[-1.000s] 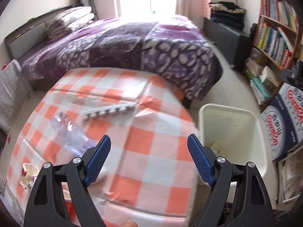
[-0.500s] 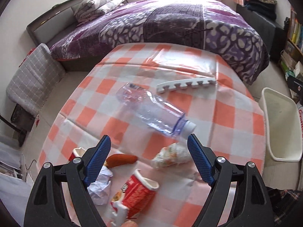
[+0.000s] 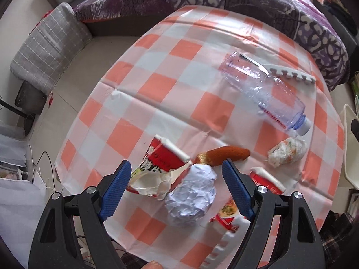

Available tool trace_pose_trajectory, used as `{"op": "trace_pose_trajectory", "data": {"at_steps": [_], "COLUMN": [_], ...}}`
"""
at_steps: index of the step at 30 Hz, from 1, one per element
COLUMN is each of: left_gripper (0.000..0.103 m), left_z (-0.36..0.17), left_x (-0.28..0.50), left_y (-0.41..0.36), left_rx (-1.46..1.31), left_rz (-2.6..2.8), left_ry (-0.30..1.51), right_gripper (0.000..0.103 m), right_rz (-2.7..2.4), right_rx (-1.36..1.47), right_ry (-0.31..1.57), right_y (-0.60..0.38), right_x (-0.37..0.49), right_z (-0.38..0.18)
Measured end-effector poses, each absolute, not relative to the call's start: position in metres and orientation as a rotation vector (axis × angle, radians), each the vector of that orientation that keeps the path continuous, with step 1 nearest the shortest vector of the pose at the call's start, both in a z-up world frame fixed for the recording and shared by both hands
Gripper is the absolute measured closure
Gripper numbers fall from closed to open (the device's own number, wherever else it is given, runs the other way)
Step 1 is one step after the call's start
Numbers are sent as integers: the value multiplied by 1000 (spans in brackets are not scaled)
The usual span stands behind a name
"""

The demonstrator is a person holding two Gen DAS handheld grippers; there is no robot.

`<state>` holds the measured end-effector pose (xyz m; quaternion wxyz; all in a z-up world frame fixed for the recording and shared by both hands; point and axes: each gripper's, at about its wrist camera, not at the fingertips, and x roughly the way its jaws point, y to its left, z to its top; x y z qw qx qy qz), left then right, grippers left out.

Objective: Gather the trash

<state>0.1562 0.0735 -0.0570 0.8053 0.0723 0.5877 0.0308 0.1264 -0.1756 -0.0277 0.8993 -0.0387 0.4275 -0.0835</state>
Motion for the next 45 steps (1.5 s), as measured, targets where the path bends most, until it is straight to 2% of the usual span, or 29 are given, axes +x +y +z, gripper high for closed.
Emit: {"op": "trace_pose_trajectory", "data": {"at_steps": [8, 16, 17, 21, 27, 34, 38, 40, 42, 43, 45], "left_gripper": [22, 23, 24, 44, 48, 48, 48, 48, 48, 48, 48], "left_z": [-88, -105, -108, -120, -106, -67, -48, -43, -39, -37, -35], "left_x": [152, 153, 154, 158, 160, 150, 145, 142, 142, 142, 143], "left_y": [129, 149, 149, 152, 161, 175, 176, 175, 176, 175, 176], "left_rx": [43, -38, -43, -90, -150, -200, -212, -215, -218, -222, -231], "left_rz": [116, 55, 47, -6, -18, -14, -20, -23, -25, -26, -25], "left_ry": [1356, 1353, 1350, 1357, 1305, 1207, 1168, 1155, 1144, 1141, 1136], "right_gripper": [7, 7, 7, 7, 7, 8, 18, 39, 83, 89, 92], "right_rz": [-39, 119, 149, 230, 276, 219, 195, 199, 224, 244, 284], "right_rx": [2, 52, 74, 134, 181, 152, 102, 51, 23, 36, 65], "right_ry": [986, 1073, 1106, 1213, 1313, 1314, 1278, 1240, 1215, 1223, 1229], "right_y": [-143, -103, -97, -82, -48, -17, -2, 4, 10, 10, 0], "right_x": [139, 137, 134, 114, 63, 37, 31, 31, 30, 31, 33], "right_z": [-44, -56, -60, -74, -101, -123, -128, -128, -125, -125, -124]}}
